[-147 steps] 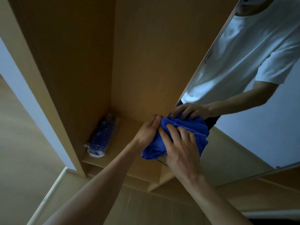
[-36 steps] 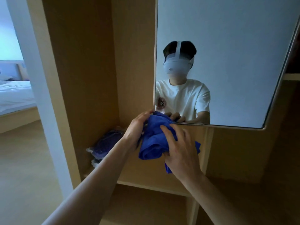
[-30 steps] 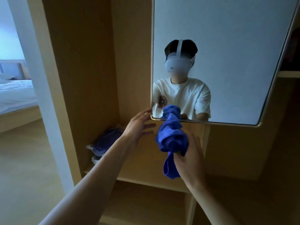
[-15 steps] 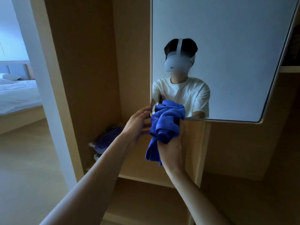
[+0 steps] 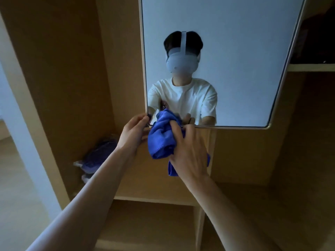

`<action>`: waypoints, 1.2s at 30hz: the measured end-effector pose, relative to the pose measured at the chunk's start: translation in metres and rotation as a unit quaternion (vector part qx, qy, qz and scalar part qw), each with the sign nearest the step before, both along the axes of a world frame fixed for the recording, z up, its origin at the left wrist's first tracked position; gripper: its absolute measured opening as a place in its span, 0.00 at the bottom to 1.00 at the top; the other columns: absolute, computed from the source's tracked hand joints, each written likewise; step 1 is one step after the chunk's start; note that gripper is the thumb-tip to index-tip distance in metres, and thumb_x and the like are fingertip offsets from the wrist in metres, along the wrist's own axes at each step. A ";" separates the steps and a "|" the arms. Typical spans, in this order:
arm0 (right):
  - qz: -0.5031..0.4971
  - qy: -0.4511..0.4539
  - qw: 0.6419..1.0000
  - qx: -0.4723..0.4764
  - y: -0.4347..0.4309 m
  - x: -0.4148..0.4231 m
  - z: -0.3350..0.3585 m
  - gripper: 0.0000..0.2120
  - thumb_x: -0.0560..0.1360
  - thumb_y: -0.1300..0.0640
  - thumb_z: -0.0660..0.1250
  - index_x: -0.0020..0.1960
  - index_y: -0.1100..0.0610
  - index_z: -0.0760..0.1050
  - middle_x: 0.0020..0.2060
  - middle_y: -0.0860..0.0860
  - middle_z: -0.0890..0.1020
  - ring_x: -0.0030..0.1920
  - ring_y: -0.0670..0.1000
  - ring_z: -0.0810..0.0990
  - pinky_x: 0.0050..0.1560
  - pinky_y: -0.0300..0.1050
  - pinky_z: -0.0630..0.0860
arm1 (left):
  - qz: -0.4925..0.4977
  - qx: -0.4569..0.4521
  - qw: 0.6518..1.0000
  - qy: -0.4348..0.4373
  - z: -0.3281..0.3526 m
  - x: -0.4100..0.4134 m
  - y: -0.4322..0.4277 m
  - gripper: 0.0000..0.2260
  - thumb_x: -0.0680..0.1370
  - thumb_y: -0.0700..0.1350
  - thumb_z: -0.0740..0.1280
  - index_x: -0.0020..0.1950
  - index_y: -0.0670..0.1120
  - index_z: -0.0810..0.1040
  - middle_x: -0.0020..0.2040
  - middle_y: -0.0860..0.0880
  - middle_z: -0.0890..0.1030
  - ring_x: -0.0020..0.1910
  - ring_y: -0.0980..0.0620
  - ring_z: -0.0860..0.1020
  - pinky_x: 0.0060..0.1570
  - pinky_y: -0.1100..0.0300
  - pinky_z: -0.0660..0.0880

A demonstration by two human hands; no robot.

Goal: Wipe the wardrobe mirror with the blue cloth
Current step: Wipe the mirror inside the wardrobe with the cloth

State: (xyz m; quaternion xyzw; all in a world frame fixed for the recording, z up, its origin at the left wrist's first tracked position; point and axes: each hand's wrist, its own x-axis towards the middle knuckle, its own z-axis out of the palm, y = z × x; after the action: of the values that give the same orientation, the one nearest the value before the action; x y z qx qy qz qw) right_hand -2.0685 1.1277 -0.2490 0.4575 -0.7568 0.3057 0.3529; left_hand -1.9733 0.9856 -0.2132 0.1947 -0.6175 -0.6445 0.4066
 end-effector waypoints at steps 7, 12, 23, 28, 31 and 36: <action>-0.081 0.008 0.997 0.000 0.069 -0.064 -0.002 0.25 0.77 0.52 0.71 0.70 0.53 0.68 0.48 0.57 0.75 0.46 0.57 0.75 0.45 0.52 0.76 | 0.063 -0.061 0.996 -0.011 -0.002 -0.005 0.010 0.14 0.83 0.51 0.65 0.42 0.68 0.82 0.47 0.58 0.85 0.45 0.48 0.87 0.56 0.42 0.82; -0.084 -0.040 0.996 -0.006 0.085 -0.078 -0.008 0.27 0.77 0.49 0.70 0.73 0.54 0.68 0.51 0.59 0.75 0.50 0.58 0.76 0.50 0.55 0.77 | 0.065 -0.052 0.997 -0.004 -0.002 -0.008 0.010 0.07 0.84 0.50 0.65 0.50 0.61 0.80 0.49 0.55 0.84 0.44 0.49 0.87 0.55 0.43 0.82; 0.044 0.055 0.997 0.017 -0.010 -0.002 -0.007 0.23 0.77 0.52 0.65 0.72 0.55 0.69 0.50 0.55 0.75 0.47 0.55 0.73 0.48 0.51 0.73 | 0.034 -0.023 0.999 -0.005 -0.001 -0.003 -0.001 0.07 0.82 0.48 0.68 0.58 0.52 0.83 0.53 0.44 0.86 0.49 0.47 0.86 0.52 0.49 0.83; 0.047 0.085 0.995 0.028 -0.025 0.002 -0.009 0.30 0.74 0.53 0.73 0.73 0.55 0.68 0.51 0.55 0.75 0.47 0.55 0.75 0.46 0.50 0.76 | 0.040 0.006 0.999 -0.014 0.002 -0.004 0.000 0.09 0.83 0.49 0.65 0.52 0.57 0.85 0.52 0.48 0.86 0.53 0.47 0.85 0.53 0.51 0.83; 0.033 0.110 0.993 0.024 -0.013 -0.012 -0.006 0.28 0.75 0.50 0.71 0.72 0.53 0.69 0.52 0.54 0.74 0.48 0.54 0.73 0.45 0.49 0.74 | 0.065 -0.024 0.998 -0.012 -0.001 -0.011 0.004 0.08 0.85 0.50 0.63 0.59 0.52 0.81 0.53 0.47 0.85 0.49 0.49 0.84 0.47 0.55 0.83; -0.006 0.119 0.993 0.016 0.023 -0.044 -0.005 0.23 0.77 0.52 0.67 0.72 0.51 0.70 0.52 0.54 0.75 0.50 0.56 0.73 0.50 0.51 0.72 | 0.080 -0.054 0.995 -0.011 -0.004 -0.016 0.003 0.08 0.86 0.48 0.61 0.59 0.51 0.78 0.56 0.47 0.83 0.42 0.49 0.84 0.50 0.46 0.82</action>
State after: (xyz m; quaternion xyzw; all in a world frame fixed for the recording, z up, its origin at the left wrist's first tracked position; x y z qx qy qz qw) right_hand -2.1123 1.1502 -0.2539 0.4917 -0.7168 0.2354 0.4348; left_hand -1.9893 0.9889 -0.2173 0.2283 -0.6388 -0.5732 0.4596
